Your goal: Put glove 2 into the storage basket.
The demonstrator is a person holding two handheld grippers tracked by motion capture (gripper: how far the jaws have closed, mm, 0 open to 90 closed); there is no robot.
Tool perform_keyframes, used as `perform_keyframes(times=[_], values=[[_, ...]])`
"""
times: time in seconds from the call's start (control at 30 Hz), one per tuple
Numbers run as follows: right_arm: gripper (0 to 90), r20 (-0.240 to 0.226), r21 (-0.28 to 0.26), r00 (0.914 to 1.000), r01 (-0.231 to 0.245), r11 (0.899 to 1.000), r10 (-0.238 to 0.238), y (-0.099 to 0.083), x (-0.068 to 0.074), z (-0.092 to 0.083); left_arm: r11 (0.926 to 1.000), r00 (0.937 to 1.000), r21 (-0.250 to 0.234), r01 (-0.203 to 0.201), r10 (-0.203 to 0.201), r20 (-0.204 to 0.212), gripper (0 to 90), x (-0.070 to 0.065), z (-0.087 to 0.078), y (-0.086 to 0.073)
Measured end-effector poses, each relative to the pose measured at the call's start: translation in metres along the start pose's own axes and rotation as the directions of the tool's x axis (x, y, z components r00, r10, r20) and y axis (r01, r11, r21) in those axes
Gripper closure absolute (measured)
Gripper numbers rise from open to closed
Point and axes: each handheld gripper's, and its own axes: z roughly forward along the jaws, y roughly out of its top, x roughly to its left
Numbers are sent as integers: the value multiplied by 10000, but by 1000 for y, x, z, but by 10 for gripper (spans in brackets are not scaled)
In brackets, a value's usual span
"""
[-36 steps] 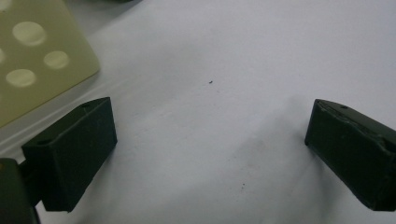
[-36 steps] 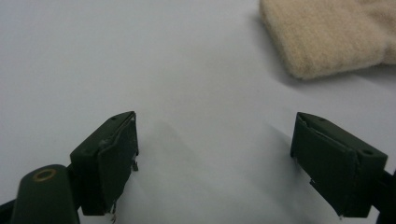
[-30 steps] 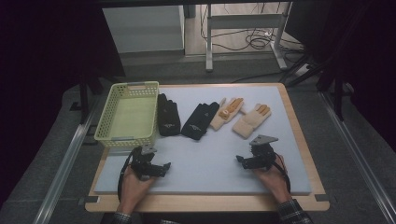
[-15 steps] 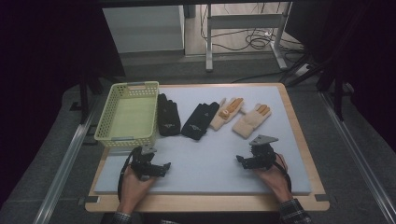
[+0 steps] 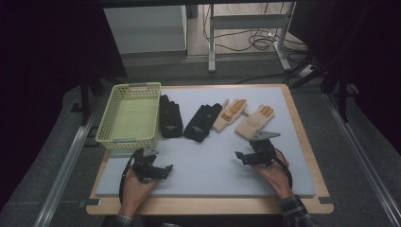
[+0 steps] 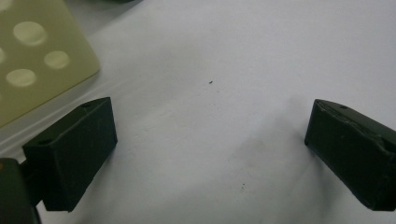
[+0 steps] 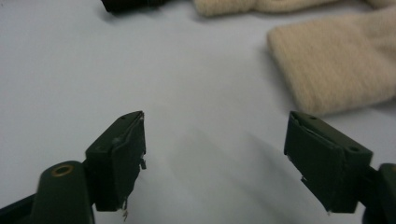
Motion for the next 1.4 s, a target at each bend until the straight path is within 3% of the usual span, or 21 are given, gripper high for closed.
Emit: perform_keyframes(times=[0.07, 0.2, 0.73, 1.0, 1.13, 1.23, 1.37, 1.4], values=[[287, -128, -67, 9996, 235, 9997, -236, 8, 2, 2, 10000, 10000, -1, 0, 0, 0, 24, 0, 0, 0], [337, -549, -78, 9982, 245, 9997, -248, 18, 3, 9, 10000, 10000, -5, 2, -2, -1, 24, 0, 0, 0], [640, -1107, -174, 9910, 733, 9972, -748, 66, 23, 47, 10000, 10000, -6, 5, -5, 5, 24, 0, 0, 0], [658, -1157, -267, 9904, 737, 9969, -763, 87, 29, 71, 10000, 10000, -2, 4, -4, 9, 24, 0, 0, 0], [651, -1175, -217, 9918, 476, 9986, -499, 96, 29, 85, 10000, 10000, -6, 9, -9, 12, 24, 0, 0, 0], [584, -1261, -140, 9912, 392, 9991, -407, 96, 30, 96, 10000, 10000, -6, 10, -10, 13, 24, 0, 0, 0], [584, -1124, 217, 9903, 851, 9961, -821, 88, 35, 108, 10000, 10000, -7, 9, -9, 11, 24, 0, 0, 0], [624, -941, 324, 9908, 1002, 9944, -968, 86, 37, 111, 10000, 10000, -7, 7, -7, 10, 24, 0, 0, 0]])
